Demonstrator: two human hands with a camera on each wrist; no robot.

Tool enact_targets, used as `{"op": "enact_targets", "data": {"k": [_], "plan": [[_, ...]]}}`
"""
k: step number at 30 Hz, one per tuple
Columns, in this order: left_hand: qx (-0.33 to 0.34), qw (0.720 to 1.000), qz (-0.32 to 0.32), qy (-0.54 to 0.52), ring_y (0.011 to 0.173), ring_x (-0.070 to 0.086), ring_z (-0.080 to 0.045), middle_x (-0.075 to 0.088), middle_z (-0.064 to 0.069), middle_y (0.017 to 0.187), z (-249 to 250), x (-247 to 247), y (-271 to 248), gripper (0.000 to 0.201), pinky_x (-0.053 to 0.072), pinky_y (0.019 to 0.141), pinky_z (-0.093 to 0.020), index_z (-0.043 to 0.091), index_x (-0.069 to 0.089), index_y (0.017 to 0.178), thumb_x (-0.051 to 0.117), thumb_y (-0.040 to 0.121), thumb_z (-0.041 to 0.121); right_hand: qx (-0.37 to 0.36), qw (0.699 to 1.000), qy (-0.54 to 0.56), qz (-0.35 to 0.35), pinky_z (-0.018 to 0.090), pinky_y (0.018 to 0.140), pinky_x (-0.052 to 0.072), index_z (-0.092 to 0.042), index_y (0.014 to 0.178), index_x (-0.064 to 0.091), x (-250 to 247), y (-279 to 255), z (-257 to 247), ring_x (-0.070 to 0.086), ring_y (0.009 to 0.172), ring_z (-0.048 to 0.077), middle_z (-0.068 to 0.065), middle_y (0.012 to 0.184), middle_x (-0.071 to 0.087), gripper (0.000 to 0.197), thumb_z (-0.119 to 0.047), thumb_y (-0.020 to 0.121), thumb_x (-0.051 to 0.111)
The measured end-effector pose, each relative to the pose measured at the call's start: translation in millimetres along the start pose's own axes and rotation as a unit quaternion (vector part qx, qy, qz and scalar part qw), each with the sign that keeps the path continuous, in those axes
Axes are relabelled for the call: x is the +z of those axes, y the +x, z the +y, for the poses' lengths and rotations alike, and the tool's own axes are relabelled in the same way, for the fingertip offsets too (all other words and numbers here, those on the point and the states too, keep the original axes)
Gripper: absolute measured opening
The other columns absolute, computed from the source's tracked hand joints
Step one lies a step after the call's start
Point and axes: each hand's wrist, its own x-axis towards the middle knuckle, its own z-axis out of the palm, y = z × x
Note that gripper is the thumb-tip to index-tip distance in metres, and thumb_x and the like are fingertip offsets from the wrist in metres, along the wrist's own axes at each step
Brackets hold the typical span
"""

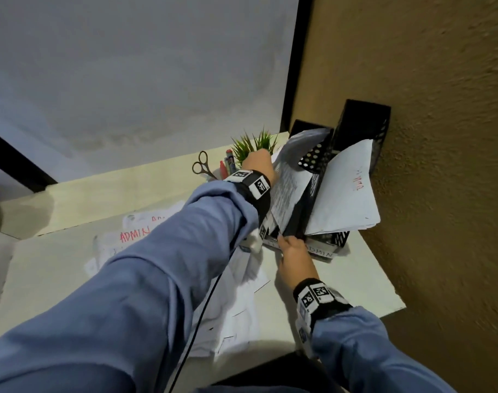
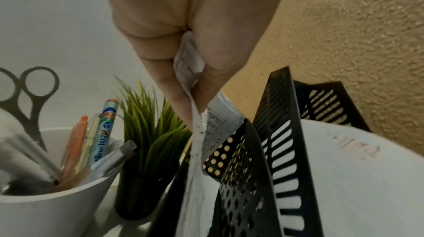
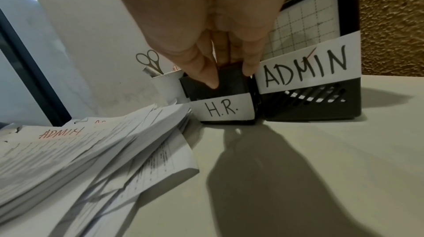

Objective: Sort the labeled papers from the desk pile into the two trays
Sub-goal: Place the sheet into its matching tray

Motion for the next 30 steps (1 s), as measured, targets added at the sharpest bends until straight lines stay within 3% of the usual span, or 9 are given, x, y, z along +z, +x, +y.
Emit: {"op": "enact_targets", "data": {"k": [5, 9, 14, 16, 19, 22, 25, 27, 30], "plan": [[0.002, 0.996, 0.048, -0.075, 0.099, 0.059, -0.038, 0.062, -0.020, 0.107, -8, 9, -5, 0.021, 0.046, 0.078, -0.039, 0.002, 0.057, 0.106, 0.046, 0.089, 0.005, 0.004, 1.000, -0.001, 0.005, 0.026, 0.107, 0.028, -0.008, 0.147, 0.028, 2, -1, -1, 0.032, 0.129, 0.026, 0.007, 0.141, 0.037, 0.063, 0.005, 0.087, 0.044], [-0.007, 0.999, -0.014, -0.045, 0.100, 0.060, -0.037, 0.063, -0.019, 0.109, -29, 44, -19, 0.024, 0.050, 0.086, -0.042, 0.005, 0.055, 0.110, 0.046, 0.092, 0.016, -0.001, 1.000, -0.010, 0.014, 0.027, 0.107, 0.029, -0.008, 0.145, 0.031, 3, 1, -1, 0.034, 0.128, 0.027, 0.009, 0.139, 0.040, 0.061, 0.004, 0.087, 0.044], [-0.001, 0.993, 0.036, -0.113, 0.101, 0.058, -0.038, 0.062, -0.023, 0.107, -32, 53, -28, 0.022, 0.045, 0.080, -0.039, 0.002, 0.053, 0.110, 0.042, 0.092, 0.010, -0.008, 1.000, -0.019, 0.008, 0.027, 0.108, 0.028, -0.008, 0.147, 0.027, 4, 0, -1, 0.034, 0.128, 0.027, 0.010, 0.138, 0.040, 0.065, 0.006, 0.085, 0.043], [-0.007, 0.992, 0.014, -0.124, 0.103, 0.057, -0.039, 0.061, -0.024, 0.109, -33, 55, -31, 0.024, 0.044, 0.082, -0.040, -0.001, 0.051, 0.111, 0.042, 0.093, 0.012, -0.005, 1.000, -0.022, 0.009, 0.029, 0.108, 0.029, -0.008, 0.148, 0.026, 4, -1, -2, 0.034, 0.128, 0.029, 0.010, 0.138, 0.040, 0.066, 0.006, 0.085, 0.043], [-0.039, 0.989, -0.001, -0.141, 0.103, 0.056, -0.039, 0.060, -0.023, 0.109, -43, 59, -39, 0.030, 0.044, 0.081, -0.039, -0.001, 0.051, 0.110, 0.046, 0.094, 0.023, 0.003, 1.000, -0.021, 0.012, 0.030, 0.110, 0.028, -0.005, 0.145, 0.032, 5, -2, -4, 0.034, 0.130, 0.030, 0.012, 0.140, 0.040, 0.062, 0.003, 0.084, 0.045], [-0.052, 0.976, 0.035, -0.210, 0.088, 0.059, -0.028, 0.061, -0.008, 0.090, -55, 51, -55, 0.042, 0.045, 0.075, -0.033, 0.007, 0.054, 0.106, 0.053, 0.090, 0.046, 0.003, 0.999, -0.006, 0.034, 0.032, 0.107, 0.033, -0.002, 0.138, 0.043, 4, -5, -6, 0.040, 0.124, 0.030, 0.014, 0.134, 0.047, 0.054, 0.001, 0.084, 0.048], [-0.092, 0.942, 0.061, -0.317, 0.086, 0.061, -0.021, 0.063, 0.001, 0.089, -86, 41, -73, 0.049, 0.053, 0.080, -0.034, 0.015, 0.055, 0.105, 0.054, 0.084, 0.059, 0.000, 0.993, 0.008, 0.121, 0.041, 0.096, 0.039, -0.003, 0.121, 0.056, 3, -13, -14, 0.047, 0.109, 0.032, 0.013, 0.116, 0.052, 0.041, 0.001, 0.079, 0.054], [-0.142, 0.933, 0.087, -0.319, 0.092, 0.062, -0.024, 0.065, -0.003, 0.099, -125, 41, -85, 0.042, 0.052, 0.084, -0.034, 0.013, 0.056, 0.105, 0.058, 0.085, 0.050, -0.016, 0.986, 0.028, 0.162, 0.040, 0.088, 0.041, -0.007, 0.105, 0.057, 2, -18, -24, 0.045, 0.099, 0.027, 0.008, 0.102, 0.050, 0.027, -0.001, 0.079, 0.055], [-0.263, 0.930, 0.098, -0.239, 0.101, 0.057, -0.029, 0.060, -0.012, 0.114, -198, 52, -111, 0.032, 0.045, 0.085, -0.032, 0.007, 0.054, 0.112, 0.058, 0.088, 0.027, -0.059, 0.991, 0.079, 0.094, 0.034, 0.086, 0.041, -0.008, 0.095, 0.055, 13, -22, -39, 0.041, 0.098, 0.017, -0.001, 0.098, 0.044, 0.013, -0.002, 0.084, 0.052]]}}
